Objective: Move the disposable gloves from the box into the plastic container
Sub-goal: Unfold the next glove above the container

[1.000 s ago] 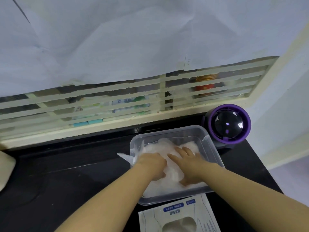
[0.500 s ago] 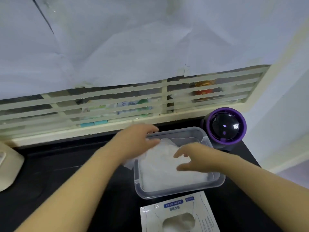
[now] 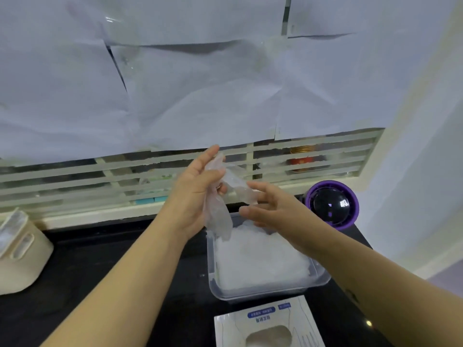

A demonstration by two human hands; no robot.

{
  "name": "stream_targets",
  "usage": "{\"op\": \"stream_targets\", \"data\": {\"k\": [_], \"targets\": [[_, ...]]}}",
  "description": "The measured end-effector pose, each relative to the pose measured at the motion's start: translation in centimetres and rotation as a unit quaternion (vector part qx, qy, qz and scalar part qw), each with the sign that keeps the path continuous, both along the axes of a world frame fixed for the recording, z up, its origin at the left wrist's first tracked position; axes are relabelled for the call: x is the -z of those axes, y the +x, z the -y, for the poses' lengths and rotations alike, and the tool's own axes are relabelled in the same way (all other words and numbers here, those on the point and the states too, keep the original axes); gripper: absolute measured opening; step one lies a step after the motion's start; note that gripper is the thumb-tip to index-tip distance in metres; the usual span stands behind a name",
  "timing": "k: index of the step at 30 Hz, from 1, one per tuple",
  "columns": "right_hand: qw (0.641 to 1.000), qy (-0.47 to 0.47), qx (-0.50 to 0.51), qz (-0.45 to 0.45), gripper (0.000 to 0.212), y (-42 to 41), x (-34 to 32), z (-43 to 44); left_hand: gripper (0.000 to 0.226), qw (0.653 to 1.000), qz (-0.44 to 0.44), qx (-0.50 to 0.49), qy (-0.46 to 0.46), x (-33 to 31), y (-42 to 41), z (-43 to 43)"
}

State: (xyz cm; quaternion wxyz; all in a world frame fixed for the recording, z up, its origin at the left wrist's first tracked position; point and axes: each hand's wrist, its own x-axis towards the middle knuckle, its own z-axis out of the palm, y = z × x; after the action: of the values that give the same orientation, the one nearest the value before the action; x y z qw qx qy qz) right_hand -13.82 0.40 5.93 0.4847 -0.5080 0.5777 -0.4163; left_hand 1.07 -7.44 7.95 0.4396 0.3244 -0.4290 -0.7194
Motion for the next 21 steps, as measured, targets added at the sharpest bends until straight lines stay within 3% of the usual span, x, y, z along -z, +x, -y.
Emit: {"op": "stream_targets", "data": {"k": [3, 5, 10, 13, 17, 21], "targets": [[0.998, -0.022, 0.051, -0.026, 0.012, -0.2, -1.1, 0.3, 0.036, 0.999, -0.015, 0.024, 0.026, -0.3, 0.2, -0.6], [0.996, -0.044, 0.070, -0.036, 0.003, -0.5, -1.9, 0.4, 0.033, 0.999, 0.007, 0.038, 0.021, -0.3, 0.5, -0.7], [0.966, -0.149, 0.126, -0.167, 0.004, -1.6, -3.4, 0.6, 0.030, 0.990, 0.137, 0.032, 0.017, -0.1, 1.7, -0.7], [0.957, -0.191, 0.142, -0.167, 0.007, -2.6, -3.7, 0.4, 0.035, 0.991, 0.098, 0.065, 0.065, -0.3, 2.1, -0.9], [0.947, -0.171, 0.173, -0.208, 0.012, -4.3, -3.1, 0.5, 0.041, 0.987, 0.053, 0.097, 0.117, -0.5, 2.0, -1.2], [0.911, -0.213, 0.250, -0.249, 0.021, -3.4, -2.7, -0.4, 0.041, 0.993, 0.028, 0.041, 0.110, -0.3, 1.4, -1.2]]}}
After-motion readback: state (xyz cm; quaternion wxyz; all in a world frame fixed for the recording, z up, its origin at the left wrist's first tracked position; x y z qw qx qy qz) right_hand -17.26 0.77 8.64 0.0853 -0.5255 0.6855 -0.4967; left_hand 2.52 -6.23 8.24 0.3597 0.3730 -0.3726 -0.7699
